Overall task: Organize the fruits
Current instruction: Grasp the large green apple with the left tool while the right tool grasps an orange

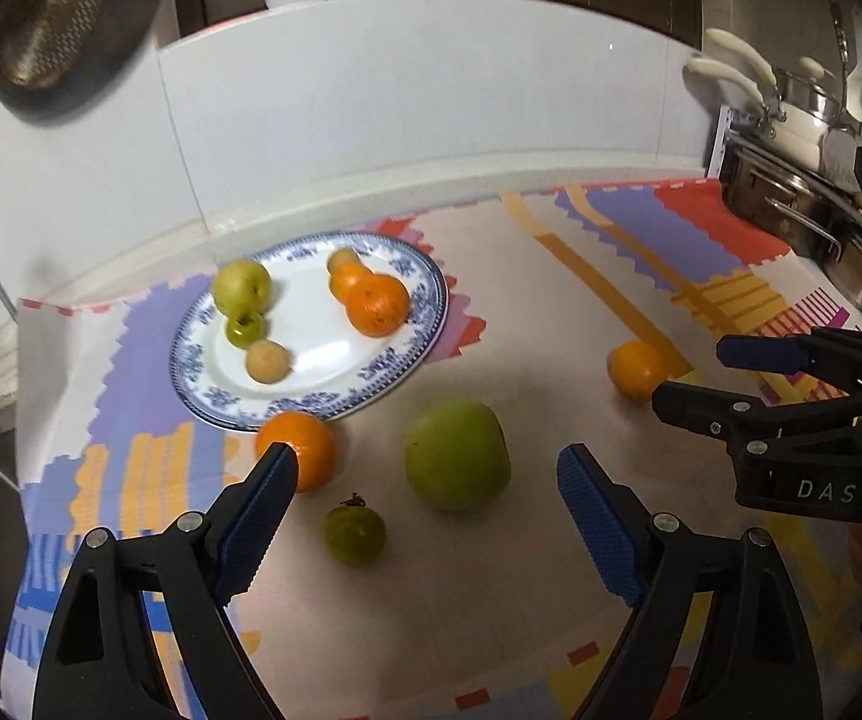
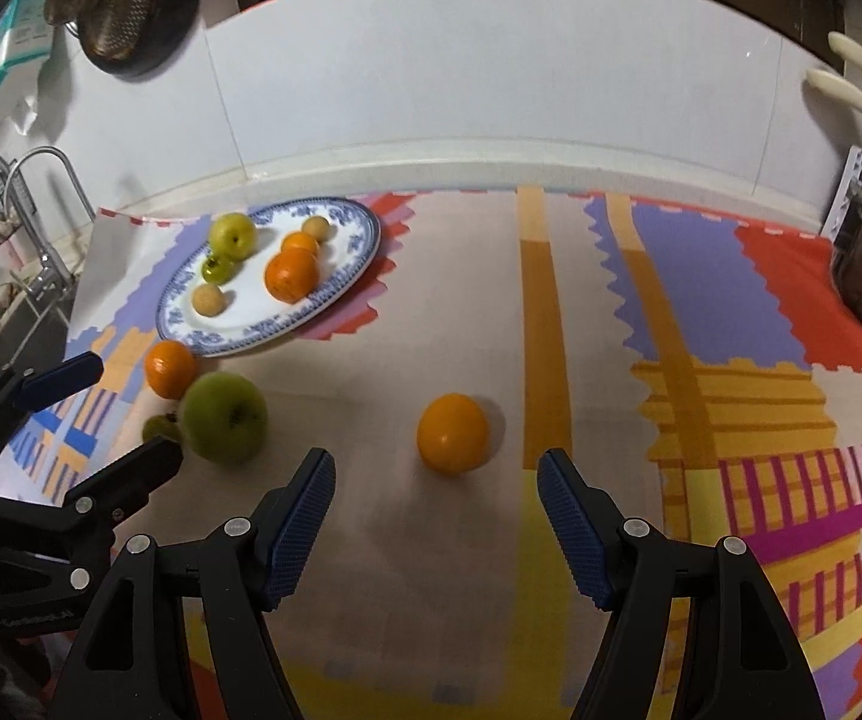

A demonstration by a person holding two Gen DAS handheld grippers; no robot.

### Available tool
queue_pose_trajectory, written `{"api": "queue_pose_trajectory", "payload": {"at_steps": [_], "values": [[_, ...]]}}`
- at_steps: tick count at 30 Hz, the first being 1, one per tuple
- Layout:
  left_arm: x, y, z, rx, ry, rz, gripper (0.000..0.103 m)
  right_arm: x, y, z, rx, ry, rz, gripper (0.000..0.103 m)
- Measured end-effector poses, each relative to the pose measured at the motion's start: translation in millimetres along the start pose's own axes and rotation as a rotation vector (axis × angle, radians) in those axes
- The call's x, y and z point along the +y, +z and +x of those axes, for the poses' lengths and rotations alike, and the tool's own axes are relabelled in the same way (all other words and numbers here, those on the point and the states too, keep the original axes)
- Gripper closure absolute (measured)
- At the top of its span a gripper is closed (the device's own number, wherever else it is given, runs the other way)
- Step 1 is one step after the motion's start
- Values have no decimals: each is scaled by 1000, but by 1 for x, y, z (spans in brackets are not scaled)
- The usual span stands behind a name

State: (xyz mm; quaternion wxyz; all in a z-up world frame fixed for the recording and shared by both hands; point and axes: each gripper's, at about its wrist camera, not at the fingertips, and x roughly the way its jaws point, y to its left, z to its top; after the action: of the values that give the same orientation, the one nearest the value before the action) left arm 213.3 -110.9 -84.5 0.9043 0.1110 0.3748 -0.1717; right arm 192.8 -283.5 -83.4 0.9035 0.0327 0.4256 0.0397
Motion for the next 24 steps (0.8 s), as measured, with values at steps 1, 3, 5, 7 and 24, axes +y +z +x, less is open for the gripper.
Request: {"api": "queue_pose_trajectory", "payload": {"at_steps": [1, 3, 5, 7, 24], "values": [[0, 0, 3, 8, -3, 0, 18, -1, 0, 4, 9, 2, 4, 34], [0, 2, 12, 25, -16, -3, 22, -2, -1, 12, 25, 8, 11, 39], [1, 3, 18, 38, -26, -9, 25, -4, -1, 18, 36, 12, 19, 42], [1, 5, 26, 54, -38, -15, 28, -5, 0, 24, 41, 14, 26, 45], [3, 7, 48, 117, -114, -45, 56, -5, 9, 49, 54, 21, 7, 69]]}}
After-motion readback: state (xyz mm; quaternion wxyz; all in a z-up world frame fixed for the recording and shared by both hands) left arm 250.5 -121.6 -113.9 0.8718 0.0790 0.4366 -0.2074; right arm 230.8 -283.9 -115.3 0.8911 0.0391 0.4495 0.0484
